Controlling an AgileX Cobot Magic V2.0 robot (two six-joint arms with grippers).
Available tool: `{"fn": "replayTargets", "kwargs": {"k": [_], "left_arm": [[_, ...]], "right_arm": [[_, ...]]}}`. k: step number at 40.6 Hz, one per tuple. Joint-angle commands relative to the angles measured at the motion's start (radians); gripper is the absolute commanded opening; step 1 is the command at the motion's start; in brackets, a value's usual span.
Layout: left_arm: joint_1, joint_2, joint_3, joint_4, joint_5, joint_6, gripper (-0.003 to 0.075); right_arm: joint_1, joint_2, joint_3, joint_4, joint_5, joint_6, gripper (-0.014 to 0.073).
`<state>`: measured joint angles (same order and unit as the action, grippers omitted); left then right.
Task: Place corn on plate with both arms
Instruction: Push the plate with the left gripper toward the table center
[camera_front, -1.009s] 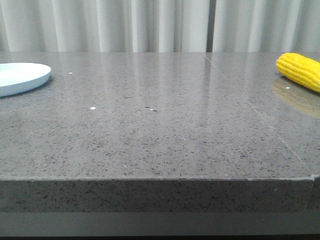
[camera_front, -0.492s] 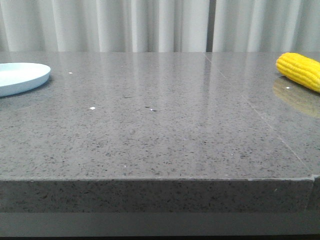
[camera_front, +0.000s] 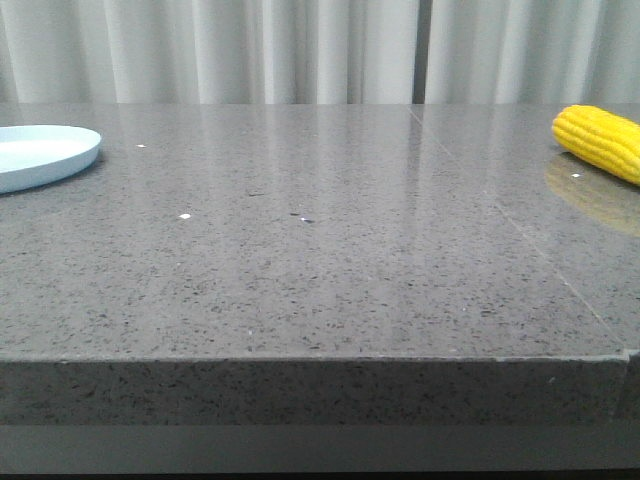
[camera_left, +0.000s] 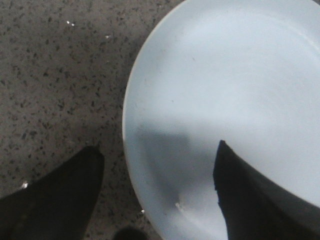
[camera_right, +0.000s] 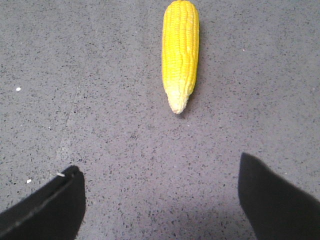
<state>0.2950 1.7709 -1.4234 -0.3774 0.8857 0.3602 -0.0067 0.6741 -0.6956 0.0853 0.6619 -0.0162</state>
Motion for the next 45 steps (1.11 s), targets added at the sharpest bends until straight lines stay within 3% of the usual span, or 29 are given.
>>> {"fn": "replayTargets", "kwargs": {"k": [1,9,14,21,32,45], "left_arm": [[-0.003,-0.016,-0.051,-0.031,-0.043,0.0,0.0438],[-0.003,0.022,-0.053,-0.033,-0.065,0.001,0.0419],[-0.003,0.024,-0.053,-0.033,-0.066,0.003,0.0267],[-0.003,0.024,-0.053,-0.033,-0.068,0.005,-0.0017],[-0.034,0.022,-0.095,-0.074,-0.001,0.041,-0.002],[-0.264,0.022,-0.262,-0.077,0.141,0.056,-0.002]], "right_arm": [[0.0,0.007,-0.025,0.0,-0.07,-0.004,0.0645],[0.0,0.007,-0.025,0.0,-0.07,-0.004,0.0645],[0.0,0.007,-0.025,0.0,-0.07,-0.004,0.0645],[0.0,0.007,-0.025,0.0,-0.07,-0.004,0.0645],[0.0,0.007,-0.025,0.0,-0.07,-0.004,0.0645],[0.0,0.007,-0.025,0.0,-0.07,-0.004,0.0645]]}}
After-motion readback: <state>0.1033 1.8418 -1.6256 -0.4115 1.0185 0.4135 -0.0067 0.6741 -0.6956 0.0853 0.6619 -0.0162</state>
